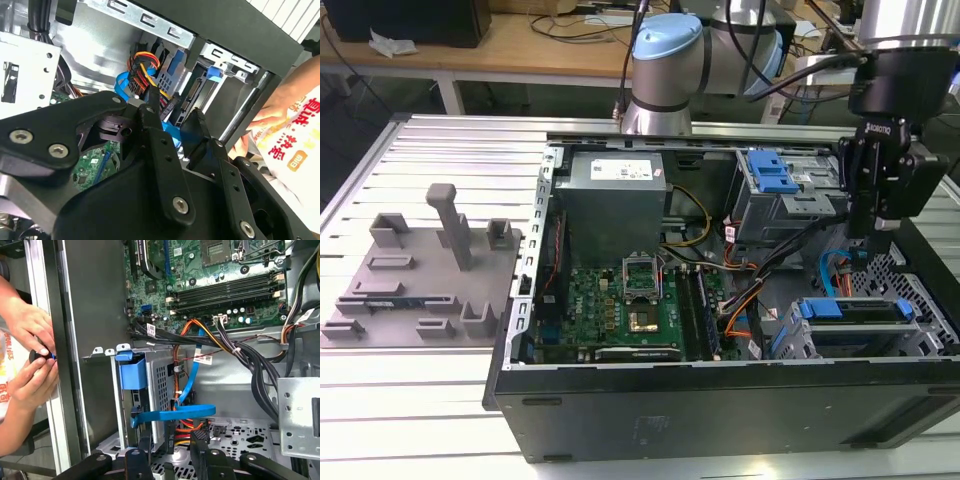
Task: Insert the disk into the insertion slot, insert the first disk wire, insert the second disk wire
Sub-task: 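Insert the first disk wire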
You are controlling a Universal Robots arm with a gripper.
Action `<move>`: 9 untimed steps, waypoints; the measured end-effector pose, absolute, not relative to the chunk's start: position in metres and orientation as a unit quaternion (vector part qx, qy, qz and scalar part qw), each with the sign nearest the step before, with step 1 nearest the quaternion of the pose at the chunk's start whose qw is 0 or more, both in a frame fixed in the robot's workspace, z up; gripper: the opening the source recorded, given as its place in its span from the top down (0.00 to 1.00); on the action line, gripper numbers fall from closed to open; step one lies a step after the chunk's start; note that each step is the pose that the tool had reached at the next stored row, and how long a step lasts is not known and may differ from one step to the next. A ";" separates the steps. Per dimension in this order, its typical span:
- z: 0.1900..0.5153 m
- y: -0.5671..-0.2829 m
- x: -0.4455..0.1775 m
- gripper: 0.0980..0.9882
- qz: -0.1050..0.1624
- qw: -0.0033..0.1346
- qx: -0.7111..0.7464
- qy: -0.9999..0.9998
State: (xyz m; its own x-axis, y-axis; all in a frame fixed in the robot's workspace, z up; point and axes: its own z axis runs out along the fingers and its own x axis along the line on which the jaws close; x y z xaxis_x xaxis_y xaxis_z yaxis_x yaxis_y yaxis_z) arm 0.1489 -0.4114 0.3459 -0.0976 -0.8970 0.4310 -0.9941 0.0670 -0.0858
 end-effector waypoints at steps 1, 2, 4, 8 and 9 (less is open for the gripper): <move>0.346 -0.411 0.149 0.61 0.183 0.134 0.658 -0.718; 0.346 -0.411 0.149 0.61 0.183 0.134 0.658 -0.718; 0.346 -0.411 0.149 0.61 0.183 0.134 0.658 -0.718; 0.344 -0.411 0.149 0.61 0.185 0.137 0.653 -0.722; 0.344 -0.411 0.149 0.61 0.186 0.138 0.652 -0.722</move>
